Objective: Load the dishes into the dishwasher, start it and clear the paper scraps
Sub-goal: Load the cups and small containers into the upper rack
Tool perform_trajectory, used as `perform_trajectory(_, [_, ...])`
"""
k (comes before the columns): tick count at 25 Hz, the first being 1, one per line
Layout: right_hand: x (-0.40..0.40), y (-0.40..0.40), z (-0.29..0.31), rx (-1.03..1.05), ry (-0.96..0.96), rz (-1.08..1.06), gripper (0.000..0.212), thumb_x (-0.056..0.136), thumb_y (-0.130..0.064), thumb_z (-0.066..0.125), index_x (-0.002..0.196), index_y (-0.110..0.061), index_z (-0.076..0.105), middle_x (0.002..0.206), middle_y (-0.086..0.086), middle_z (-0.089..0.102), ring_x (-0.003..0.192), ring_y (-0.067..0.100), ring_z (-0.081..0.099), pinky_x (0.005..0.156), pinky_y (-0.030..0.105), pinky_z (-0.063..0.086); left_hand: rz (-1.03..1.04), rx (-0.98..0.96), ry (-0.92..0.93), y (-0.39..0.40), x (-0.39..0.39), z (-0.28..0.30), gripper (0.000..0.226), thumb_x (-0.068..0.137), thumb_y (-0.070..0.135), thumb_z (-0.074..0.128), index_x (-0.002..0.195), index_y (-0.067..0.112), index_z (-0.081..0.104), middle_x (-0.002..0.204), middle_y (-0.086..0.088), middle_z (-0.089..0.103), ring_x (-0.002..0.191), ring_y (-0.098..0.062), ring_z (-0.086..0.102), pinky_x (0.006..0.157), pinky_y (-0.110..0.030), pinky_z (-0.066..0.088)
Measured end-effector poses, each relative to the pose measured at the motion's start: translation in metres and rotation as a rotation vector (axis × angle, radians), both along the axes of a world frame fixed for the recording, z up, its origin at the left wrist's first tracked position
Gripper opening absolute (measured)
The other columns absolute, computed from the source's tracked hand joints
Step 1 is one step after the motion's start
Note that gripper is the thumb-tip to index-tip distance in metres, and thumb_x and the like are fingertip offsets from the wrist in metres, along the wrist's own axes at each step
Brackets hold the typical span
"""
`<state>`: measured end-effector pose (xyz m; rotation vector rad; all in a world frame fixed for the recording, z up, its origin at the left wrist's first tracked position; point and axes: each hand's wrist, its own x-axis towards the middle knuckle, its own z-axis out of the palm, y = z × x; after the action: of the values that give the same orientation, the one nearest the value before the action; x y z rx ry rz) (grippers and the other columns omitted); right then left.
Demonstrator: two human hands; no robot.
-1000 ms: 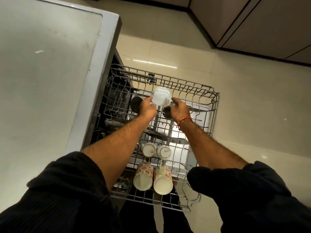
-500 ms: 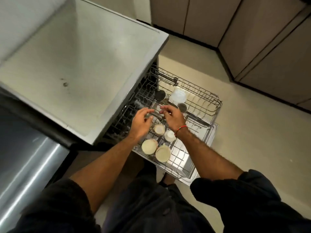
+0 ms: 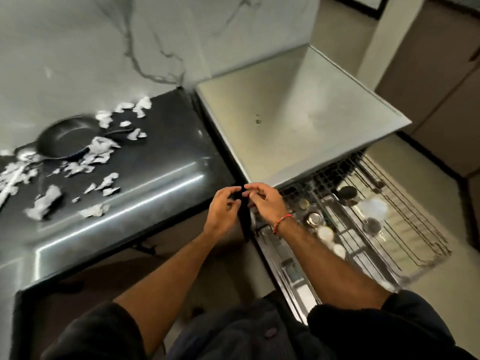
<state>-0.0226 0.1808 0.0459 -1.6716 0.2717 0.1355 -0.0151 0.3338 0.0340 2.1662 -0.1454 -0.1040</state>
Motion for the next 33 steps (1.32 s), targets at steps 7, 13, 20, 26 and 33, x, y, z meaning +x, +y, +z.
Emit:
perform_trajectory(7, [0.021,0.172,0.036,-0.036,-0.079,0.252,0.027,0.094,-0.004,0.053,0.106,-0.024,0.067,0.097,-0.002,0.076,0.074,0.012,0.070,0.058,0.024,0.052,0.254,-0.062,-0.076,0.177,-0.010,0.030,0.037,0.096,0.007,0.063,0.131,0.019,0.061,0.125,0.001,0.059,0.093,-0.003,0.064,0.086,-0.021,0.053])
perform_trajectory(13, [0.019,0.329,0.046,0.032,-0.099,0.388,0.031,0.095,-0.004,0.051,0.108,-0.029,0.064,0.105,-0.008,0.073,0.081,0.015,0.068,0.067,0.038,0.057,0.432,-0.080,-0.111,0.327,-0.031,0.043,0.037,0.096,0.009,0.063,0.132,0.019,0.059,0.129,0.001,0.057,0.106,-0.018,0.063,0.090,-0.022,0.052])
perform_trajectory(20, [0.023,0.453,0.041,0.014,-0.162,0.597,0.035,0.093,-0.005,0.055,0.112,-0.033,0.063,0.124,-0.005,0.067,0.107,0.009,0.062,0.089,0.028,0.052,0.661,-0.088,-0.108,0.438,-0.064,0.043,0.039,0.096,0.012,0.063,0.134,0.020,0.057,0.134,-0.001,0.056,0.099,-0.016,0.064,0.090,-0.029,0.055])
perform_trajectory(26, [0.041,0.523,0.037,0.021,-0.123,0.801,0.033,0.093,-0.008,0.057,0.108,-0.037,0.063,0.117,-0.013,0.065,0.105,0.005,0.059,0.089,0.028,0.050,0.913,-0.124,-0.079,0.480,-0.086,0.040,0.039,0.097,0.012,0.063,0.133,0.025,0.057,0.133,0.007,0.052,0.095,-0.009,0.064,0.082,-0.011,0.051])
perform_trajectory(33, [0.050,0.580,0.052,0.148,-0.053,1.107,0.035,0.095,0.001,0.053,0.120,-0.024,0.059,0.120,-0.006,0.066,0.106,0.015,0.065,0.079,0.037,0.057,1.185,-0.119,-0.075,0.512,-0.087,0.049,0.038,0.096,0.011,0.063,0.133,0.020,0.058,0.133,0.003,0.054,0.093,-0.004,0.065,0.083,-0.014,0.053])
